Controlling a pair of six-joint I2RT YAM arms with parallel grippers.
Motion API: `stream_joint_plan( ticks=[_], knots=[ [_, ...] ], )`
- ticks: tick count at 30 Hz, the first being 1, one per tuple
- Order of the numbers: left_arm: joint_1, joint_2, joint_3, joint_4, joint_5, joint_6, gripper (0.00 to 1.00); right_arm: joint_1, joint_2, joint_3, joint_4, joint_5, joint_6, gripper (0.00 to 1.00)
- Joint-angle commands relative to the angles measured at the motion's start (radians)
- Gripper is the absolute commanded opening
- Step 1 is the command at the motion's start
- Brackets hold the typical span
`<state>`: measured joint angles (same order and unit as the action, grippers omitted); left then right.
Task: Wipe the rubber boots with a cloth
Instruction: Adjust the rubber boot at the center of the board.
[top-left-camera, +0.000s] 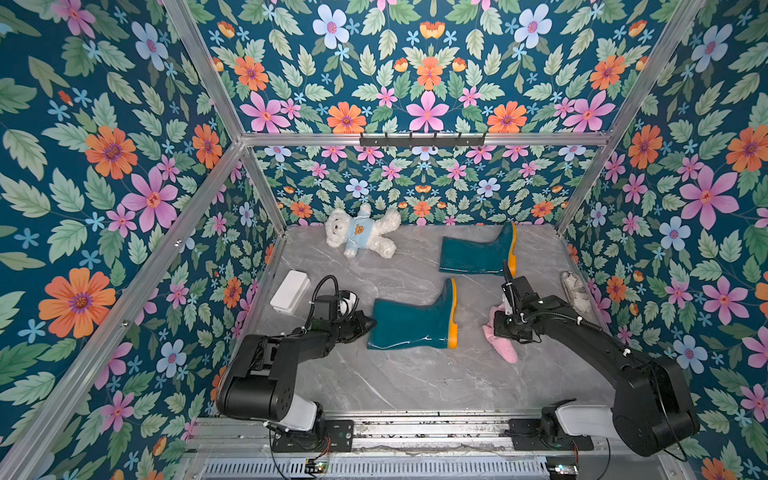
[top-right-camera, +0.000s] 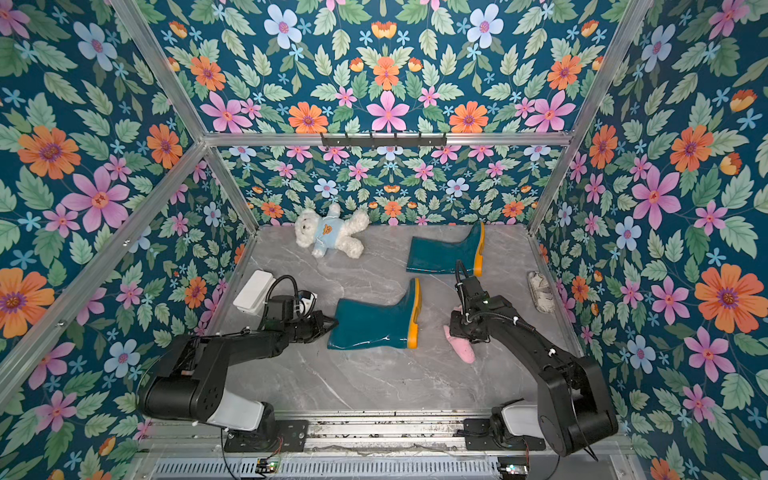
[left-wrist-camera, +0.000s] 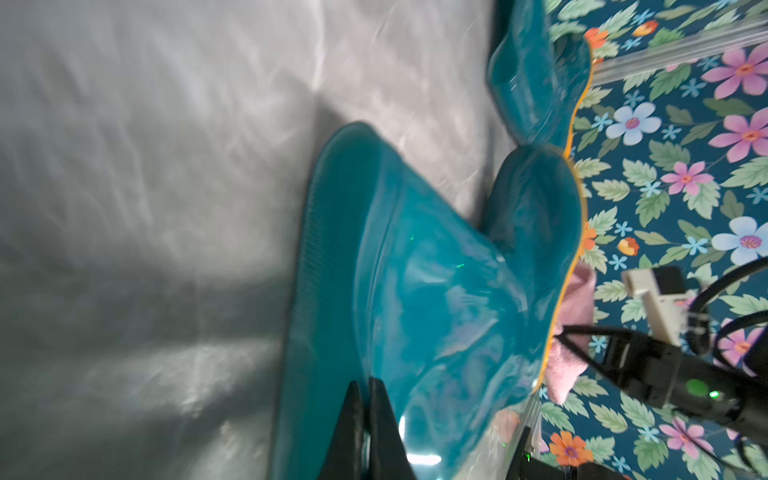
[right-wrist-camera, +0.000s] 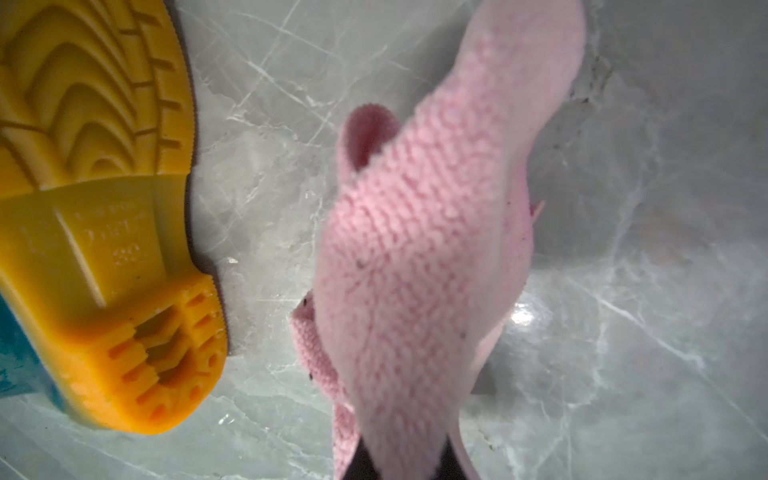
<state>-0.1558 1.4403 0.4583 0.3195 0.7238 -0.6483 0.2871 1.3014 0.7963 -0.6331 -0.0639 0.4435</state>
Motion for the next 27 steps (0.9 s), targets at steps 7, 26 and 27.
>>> stream_joint_plan(
  ticks=[7, 26, 27],
  knots=[
    [0.001, -0.29, 0.281, -0.509, -0.129, 0.083, 0.0, -0.086, -0.11, -0.082, 0.086, -0.097, -0.003, 0.0],
    [-0.357, -0.186, 0.685, -0.659, -0.276, 0.095, 0.0, -0.173, -0.206, -0.134, 0.094, -0.159, -0.019, 0.0],
    [-0.405, -0.146, 0.677, -0.631, -0.292, 0.077, 0.0, -0.176, -0.209, -0.137, 0.096, -0.159, -0.02, 0.0]
  ],
)
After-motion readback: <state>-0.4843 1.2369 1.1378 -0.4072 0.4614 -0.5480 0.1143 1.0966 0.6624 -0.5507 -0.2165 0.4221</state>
